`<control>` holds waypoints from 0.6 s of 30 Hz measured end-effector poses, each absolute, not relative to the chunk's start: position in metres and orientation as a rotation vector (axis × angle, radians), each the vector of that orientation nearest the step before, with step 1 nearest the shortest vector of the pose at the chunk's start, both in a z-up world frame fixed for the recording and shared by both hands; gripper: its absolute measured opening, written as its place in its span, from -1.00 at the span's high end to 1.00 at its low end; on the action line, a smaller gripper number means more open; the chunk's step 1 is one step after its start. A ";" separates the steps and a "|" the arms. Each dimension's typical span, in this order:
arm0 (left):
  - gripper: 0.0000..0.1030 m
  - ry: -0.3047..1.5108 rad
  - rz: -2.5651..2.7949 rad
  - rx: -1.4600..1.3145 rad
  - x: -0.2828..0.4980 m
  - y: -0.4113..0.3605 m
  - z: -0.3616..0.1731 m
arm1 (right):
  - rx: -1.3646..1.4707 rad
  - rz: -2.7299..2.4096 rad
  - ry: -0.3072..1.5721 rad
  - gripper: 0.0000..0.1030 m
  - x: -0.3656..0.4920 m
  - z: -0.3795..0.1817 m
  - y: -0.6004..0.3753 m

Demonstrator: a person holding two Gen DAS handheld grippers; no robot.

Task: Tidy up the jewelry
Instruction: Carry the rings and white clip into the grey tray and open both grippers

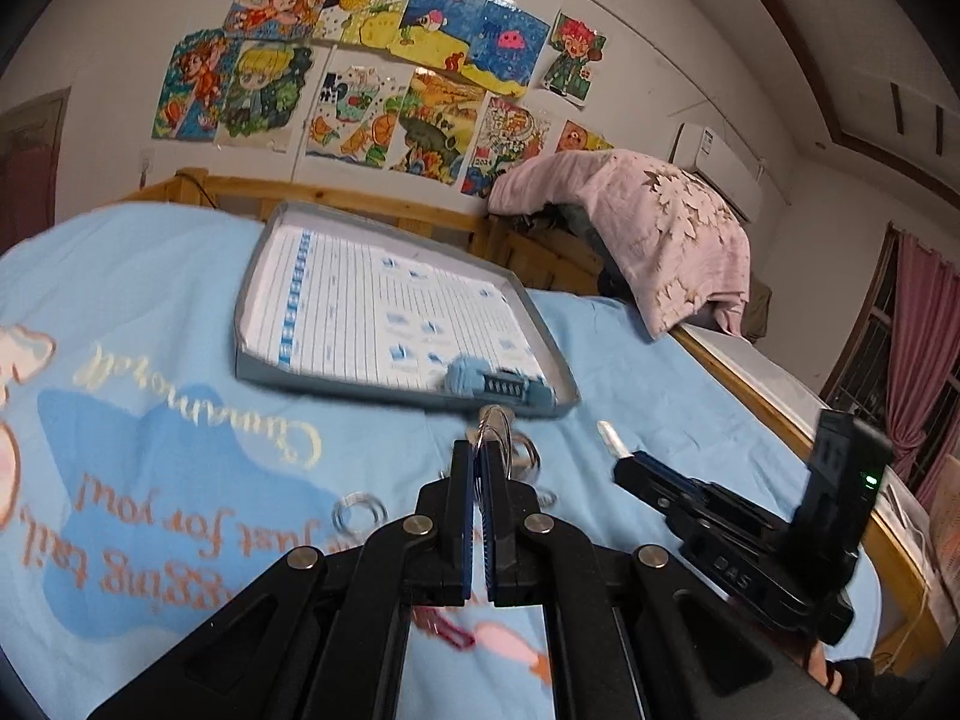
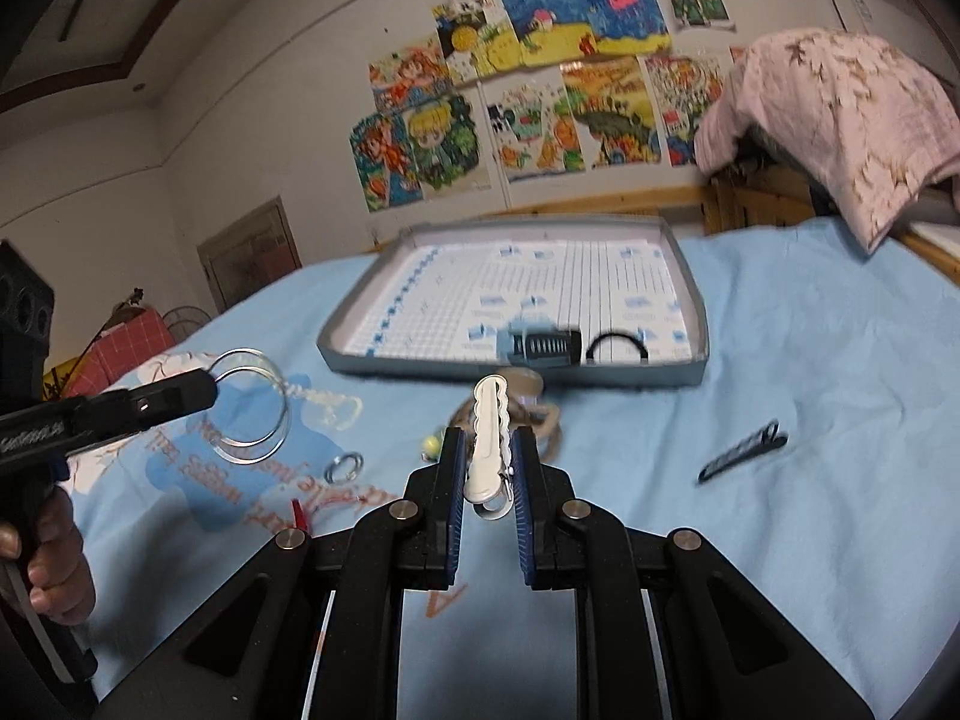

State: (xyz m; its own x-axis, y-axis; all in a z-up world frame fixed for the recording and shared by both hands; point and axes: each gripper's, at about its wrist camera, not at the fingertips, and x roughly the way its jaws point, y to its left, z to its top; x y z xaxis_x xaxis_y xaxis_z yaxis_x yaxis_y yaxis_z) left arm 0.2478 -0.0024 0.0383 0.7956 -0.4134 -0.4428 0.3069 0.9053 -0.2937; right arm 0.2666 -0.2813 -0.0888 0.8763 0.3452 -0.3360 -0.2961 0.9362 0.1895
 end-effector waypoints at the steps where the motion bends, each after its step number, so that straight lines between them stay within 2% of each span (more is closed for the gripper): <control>1: 0.95 0.504 -0.377 -0.203 0.253 -0.003 0.043 | 0.122 0.334 0.358 0.74 0.269 -0.084 -0.280; 9: 0.95 0.474 -0.312 -0.212 0.329 -0.014 0.047 | 0.059 0.291 0.280 0.74 0.325 -0.046 -0.280; 18: 0.95 0.563 -0.301 -0.277 0.404 -0.020 0.019 | 0.119 0.256 0.430 0.74 0.411 -0.063 -0.304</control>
State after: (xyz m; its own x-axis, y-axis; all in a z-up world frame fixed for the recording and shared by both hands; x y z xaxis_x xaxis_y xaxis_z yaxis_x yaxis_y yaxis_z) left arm 0.4040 -0.0201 0.0187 0.8045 -0.3521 -0.4784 0.2022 0.9196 -0.3369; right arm 0.4115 -0.3041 -0.0633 0.8776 0.2697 -0.3964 -0.2196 0.9611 0.1677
